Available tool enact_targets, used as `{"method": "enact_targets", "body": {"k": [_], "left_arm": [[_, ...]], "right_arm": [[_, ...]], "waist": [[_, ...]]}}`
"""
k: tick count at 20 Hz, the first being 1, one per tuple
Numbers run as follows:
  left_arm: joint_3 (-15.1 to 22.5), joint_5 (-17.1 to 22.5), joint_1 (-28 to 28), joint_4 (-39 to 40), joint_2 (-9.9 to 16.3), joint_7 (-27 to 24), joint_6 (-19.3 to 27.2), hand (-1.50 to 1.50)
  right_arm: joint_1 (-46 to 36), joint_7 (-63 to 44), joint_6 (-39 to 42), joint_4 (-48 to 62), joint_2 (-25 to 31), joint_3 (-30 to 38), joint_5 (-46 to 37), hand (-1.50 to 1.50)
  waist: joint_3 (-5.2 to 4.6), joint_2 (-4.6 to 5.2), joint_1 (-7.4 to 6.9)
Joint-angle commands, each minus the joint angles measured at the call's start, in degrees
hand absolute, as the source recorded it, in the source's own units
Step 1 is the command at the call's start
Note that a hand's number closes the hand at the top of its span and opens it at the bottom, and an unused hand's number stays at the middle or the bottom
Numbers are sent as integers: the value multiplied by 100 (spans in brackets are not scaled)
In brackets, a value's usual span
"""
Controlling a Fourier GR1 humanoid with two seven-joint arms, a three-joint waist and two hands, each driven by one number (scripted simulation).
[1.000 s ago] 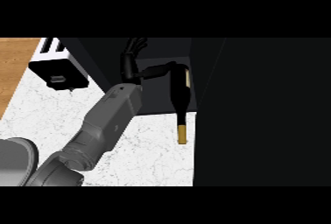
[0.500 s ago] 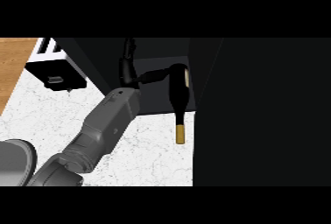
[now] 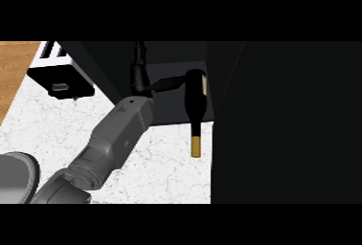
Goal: Pick up the wine, place it into the cabinet and close the cabinet
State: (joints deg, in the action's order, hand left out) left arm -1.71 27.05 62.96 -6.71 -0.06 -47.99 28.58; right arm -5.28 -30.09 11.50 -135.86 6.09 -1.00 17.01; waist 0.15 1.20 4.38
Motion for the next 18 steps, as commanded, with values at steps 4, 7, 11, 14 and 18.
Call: {"method": "enact_targets", "body": {"k": [4, 7, 11, 14, 18], "left_arm": [[-64, -11, -483, 53, 57, -450, -492, -150], [-16, -68, -320, 70, 78, -310, -636, -150], [41, -46, -321, 96, 6, -193, -774, -150], [82, 48, -414, 29, 6, -199, -807, -150], [40, 333, -587, -94, 6, -441, -1011, -150]], "right_arm": [[58, -220, -68, -357, 59, 111, 174, -150], [-83, -255, -133, -221, 51, 209, 312, -150], [-105, -464, -145, -393, 132, 126, 284, -150], [422, -122, -16, -551, -40, -176, -23, -150], [-86, -401, -206, -360, 35, -140, 92, -150]], "waist": [[-26, 20, -67], [-23, 15, -84], [-24, -15, -102], [-19, -50, -107], [-25, -34, -78]]}}
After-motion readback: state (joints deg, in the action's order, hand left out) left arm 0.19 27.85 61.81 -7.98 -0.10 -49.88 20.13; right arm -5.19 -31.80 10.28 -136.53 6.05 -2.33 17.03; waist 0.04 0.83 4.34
